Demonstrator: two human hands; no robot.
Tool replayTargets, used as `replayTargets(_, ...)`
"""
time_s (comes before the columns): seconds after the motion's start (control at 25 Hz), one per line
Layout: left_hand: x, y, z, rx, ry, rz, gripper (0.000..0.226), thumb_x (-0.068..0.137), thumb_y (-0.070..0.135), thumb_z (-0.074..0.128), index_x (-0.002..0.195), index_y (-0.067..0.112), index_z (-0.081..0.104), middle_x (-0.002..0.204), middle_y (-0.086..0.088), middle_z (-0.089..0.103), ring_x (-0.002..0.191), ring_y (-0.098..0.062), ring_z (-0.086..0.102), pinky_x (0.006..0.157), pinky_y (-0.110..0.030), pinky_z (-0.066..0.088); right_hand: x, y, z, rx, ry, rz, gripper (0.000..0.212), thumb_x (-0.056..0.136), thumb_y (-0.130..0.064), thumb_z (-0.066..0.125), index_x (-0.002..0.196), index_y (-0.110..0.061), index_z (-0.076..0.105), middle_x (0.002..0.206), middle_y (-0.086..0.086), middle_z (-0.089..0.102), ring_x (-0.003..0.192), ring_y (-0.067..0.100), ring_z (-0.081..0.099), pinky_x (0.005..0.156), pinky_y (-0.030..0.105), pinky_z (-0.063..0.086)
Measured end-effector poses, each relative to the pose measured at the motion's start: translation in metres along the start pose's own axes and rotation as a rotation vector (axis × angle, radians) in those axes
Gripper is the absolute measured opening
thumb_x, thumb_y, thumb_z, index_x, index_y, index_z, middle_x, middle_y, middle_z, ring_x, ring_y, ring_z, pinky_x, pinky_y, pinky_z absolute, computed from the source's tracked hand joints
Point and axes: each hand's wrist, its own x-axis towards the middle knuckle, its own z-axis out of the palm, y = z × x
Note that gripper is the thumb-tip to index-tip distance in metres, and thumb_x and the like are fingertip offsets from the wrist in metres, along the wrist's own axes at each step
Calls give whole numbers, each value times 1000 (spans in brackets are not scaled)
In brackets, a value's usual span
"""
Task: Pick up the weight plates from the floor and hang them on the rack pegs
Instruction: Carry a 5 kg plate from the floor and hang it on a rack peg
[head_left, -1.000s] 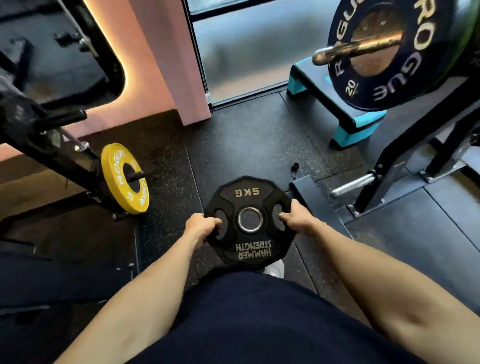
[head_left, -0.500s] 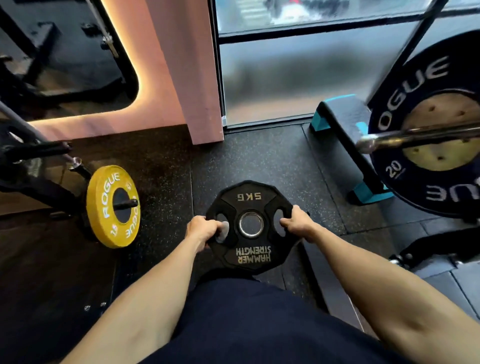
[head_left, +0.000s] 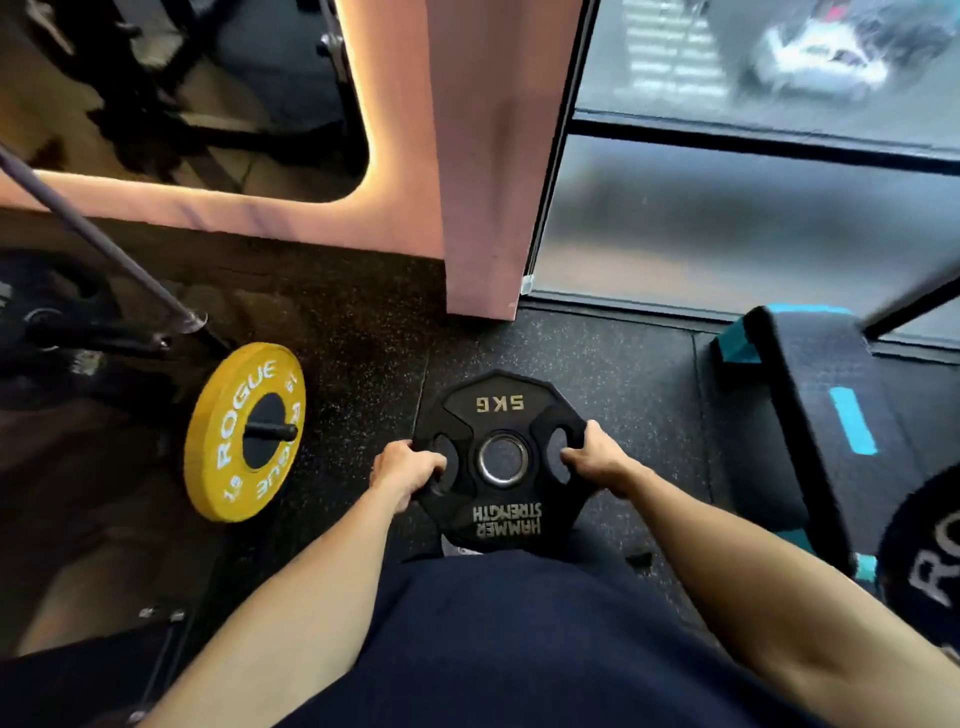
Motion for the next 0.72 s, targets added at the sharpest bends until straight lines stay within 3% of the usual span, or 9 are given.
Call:
replayTargets(0.08,11,10,-10,-81,66,-54,67,60,24,75,126,15,62,101,-4,61,78,-17,55,55,-25,49,36,-34,-10,-88,-61,-77,35,84,-22,60,110,-4,43,115,19,58,104,31,58,76,31,43)
replayTargets(0.2,21,14,-18,-198,178,-180,40,56,25,72,96,17,69,97,-5,67,83,-23,61,72,-35,59,94,-85,-15,-237,-208,-202,35,85,-22,61,108,-5,41,115,18,57,101,30,55,75,30,39)
replayTargets(0.28,20,17,-18,-287,243,-261,30,56,24,71,86,19,68,91,-5,67,80,-22,62,75,-37,59,124,-115,-15,-339,-309,-265,32,86,-23,61,105,-7,40,112,14,54,95,27,52,75,32,40)
replayTargets(0.4,9,23,-10,-449,378,-436,24,57,21,71,79,19,63,86,-4,64,78,-22,61,72,-37,57,158,-168,-9,-491,-486,-409,28,88,-23,61,98,-12,37,103,8,50,89,23,48,72,32,39)
replayTargets(0.52,-11,39,8,-670,498,-580,25,60,18,71,84,11,68,87,-6,65,70,-20,59,60,-33,48,171,-220,-11,-614,-627,-560,29,88,-25,60,103,-12,39,107,9,54,94,25,54,73,36,46)
replayTargets(0.64,-28,54,21,-839,653,-623,17,60,17,72,77,12,72,82,-6,68,70,-22,61,57,-32,46,166,-258,-11,-691,-723,-682,32,90,-24,58,111,-9,40,113,13,54,105,31,56,84,46,52)
replayTargets(0.72,-38,62,17,-904,760,-608,14,59,17,72,73,15,72,83,-8,70,75,-25,65,58,-32,49,154,-284,-8,-718,-729,-802,35,89,-22,59,113,-5,41,115,16,55,108,33,55,88,44,49)
